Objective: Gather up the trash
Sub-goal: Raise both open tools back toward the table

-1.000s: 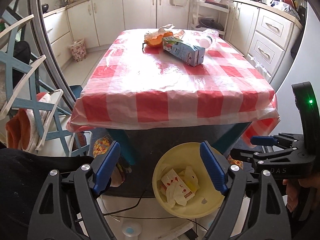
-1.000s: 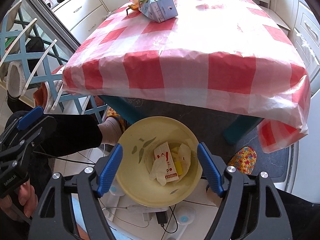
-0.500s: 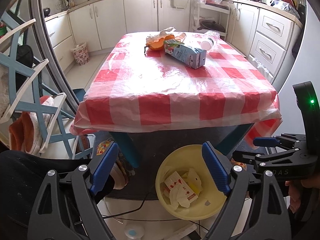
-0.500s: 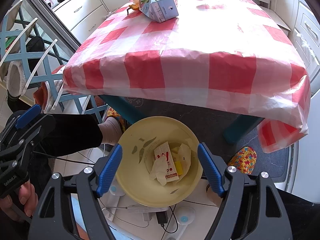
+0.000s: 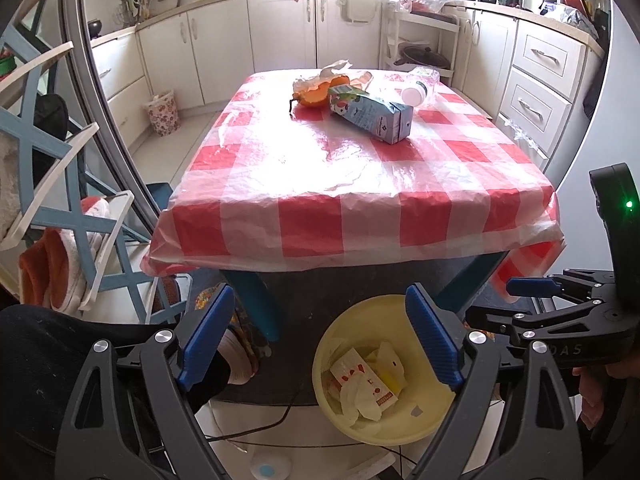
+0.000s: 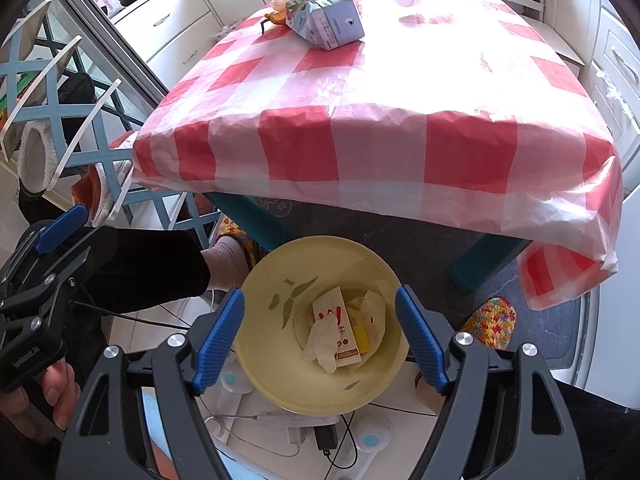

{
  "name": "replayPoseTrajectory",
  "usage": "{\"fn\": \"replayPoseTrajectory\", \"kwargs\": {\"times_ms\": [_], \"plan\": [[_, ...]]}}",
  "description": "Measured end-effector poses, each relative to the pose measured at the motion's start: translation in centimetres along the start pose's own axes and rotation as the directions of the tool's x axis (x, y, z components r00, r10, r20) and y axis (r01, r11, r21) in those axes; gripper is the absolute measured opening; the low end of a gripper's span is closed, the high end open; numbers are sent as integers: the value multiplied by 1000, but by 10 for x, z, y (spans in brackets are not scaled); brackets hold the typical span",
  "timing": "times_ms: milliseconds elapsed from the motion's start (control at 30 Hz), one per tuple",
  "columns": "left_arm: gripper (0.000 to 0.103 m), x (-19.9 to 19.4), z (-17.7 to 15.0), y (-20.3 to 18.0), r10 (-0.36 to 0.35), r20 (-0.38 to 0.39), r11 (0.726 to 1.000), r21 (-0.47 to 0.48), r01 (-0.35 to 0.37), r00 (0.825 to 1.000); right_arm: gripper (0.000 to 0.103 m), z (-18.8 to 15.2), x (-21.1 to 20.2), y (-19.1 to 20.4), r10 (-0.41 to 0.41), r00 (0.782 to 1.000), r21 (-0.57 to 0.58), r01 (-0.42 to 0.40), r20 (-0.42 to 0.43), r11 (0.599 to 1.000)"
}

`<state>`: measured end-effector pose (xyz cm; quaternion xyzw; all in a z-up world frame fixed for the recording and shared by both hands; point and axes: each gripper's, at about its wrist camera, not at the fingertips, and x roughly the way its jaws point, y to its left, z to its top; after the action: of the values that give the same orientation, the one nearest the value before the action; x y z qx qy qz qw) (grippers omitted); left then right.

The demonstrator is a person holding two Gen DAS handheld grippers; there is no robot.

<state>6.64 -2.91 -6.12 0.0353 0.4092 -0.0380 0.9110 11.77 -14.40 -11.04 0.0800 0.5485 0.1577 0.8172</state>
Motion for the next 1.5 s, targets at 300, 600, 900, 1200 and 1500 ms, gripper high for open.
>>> {"fn": "replayPoseTrajectory", "kwargs": {"times_ms": [300,600,900,1200,1500], "plan": [[88,-1,4,12,46,23,997,-67,-44,999,75,2,-9,1,13,999,-4,-13,47,1000],[92,-2,4,7,54,20,998,-22,-54,998,75,6,-24,5,27,990,-13,-25,141,1000],[92,-1,7,11,68,19,996,-51,-67,998,78,12,-31,6,35,979,4,-36,201,999],[92,1,6,12,90,-14,995,-31,-91,996,78,11,-38,5,36,972,9,-40,233,999],[91,3,4,17,24,-31,996,-89,-27,999,78,12,-45,3,36,962,24,-44,270,999]]}}
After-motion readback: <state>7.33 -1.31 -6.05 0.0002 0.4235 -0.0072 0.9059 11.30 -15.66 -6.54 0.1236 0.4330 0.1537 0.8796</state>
